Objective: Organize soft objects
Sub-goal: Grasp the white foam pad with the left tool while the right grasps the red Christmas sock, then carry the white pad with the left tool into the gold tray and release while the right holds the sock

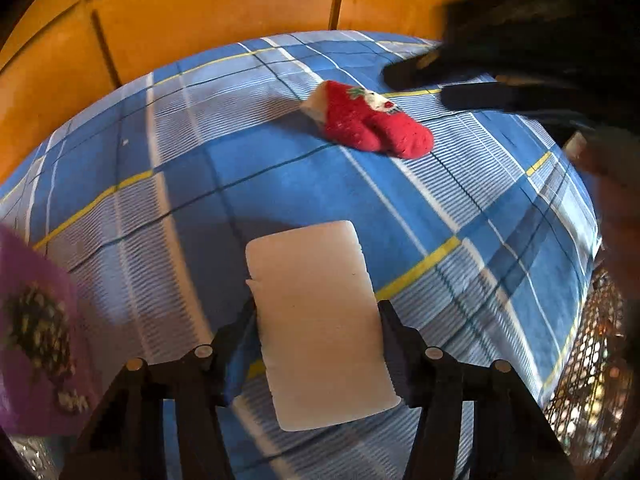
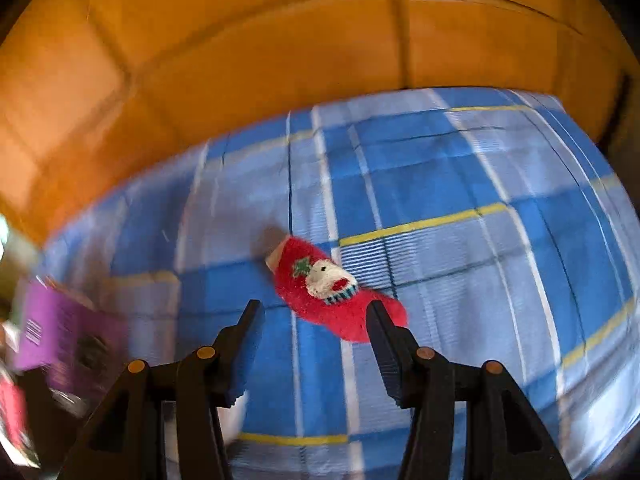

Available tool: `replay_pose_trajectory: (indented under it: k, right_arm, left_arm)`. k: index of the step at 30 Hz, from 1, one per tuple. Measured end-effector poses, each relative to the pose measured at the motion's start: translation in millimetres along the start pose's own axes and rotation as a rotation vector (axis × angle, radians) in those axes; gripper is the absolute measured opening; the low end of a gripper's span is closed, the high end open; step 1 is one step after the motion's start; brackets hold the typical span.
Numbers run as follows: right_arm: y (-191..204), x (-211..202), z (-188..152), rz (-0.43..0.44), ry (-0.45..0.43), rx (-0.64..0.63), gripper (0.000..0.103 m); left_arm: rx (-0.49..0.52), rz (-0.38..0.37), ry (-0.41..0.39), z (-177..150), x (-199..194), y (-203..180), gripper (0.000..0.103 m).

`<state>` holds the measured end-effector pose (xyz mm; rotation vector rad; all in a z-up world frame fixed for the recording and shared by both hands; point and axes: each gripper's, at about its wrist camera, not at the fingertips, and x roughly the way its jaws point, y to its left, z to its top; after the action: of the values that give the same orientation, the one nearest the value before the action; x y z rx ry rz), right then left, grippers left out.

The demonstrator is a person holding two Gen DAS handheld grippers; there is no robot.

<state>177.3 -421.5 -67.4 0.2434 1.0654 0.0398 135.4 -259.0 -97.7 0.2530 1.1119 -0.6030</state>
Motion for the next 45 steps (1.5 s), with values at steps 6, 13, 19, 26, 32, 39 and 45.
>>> replay_pose_trajectory:
  k: [6,13,19,26,32,39,45]
  right_arm:
    - [16,50,8,-0.147,0.095,-0.151,0.047]
    - [23,33,-8,-0.093,0.081,-0.069,0.011]
    - [29,38,-27,-0.076,0.138,-0.037,0.015]
    - [17,36,-30,-0.024,0.13,0.015,0.018]
    - [31,36,-35,-0.077,0.112,-0.082,0.023]
    - [41,38,-40,-0.127,0.093,-0.174,0.025]
    - [49,38,-42,-0.17,0.073,-0.24,0.026]
  left_arm:
    - [0.002,-0.007,-0.033,-20,-9,12,0.058]
    - [0.021,0.005,-0.071,-22,-5,4,0.059]
    - [-0.031,-0.016,-0.09,-24,-14,11,0.056]
    - [-0.059,0.005,-0.161,-10,-49,15,0.056]
    - [-0.092,0.037,-0.206,44,-74,18,0.057]
    - [-0.235,0.103,-0.316,97,-124,70,0.057]
    - [-0.366,0.247,-0.422,84,-184,155,0.057]
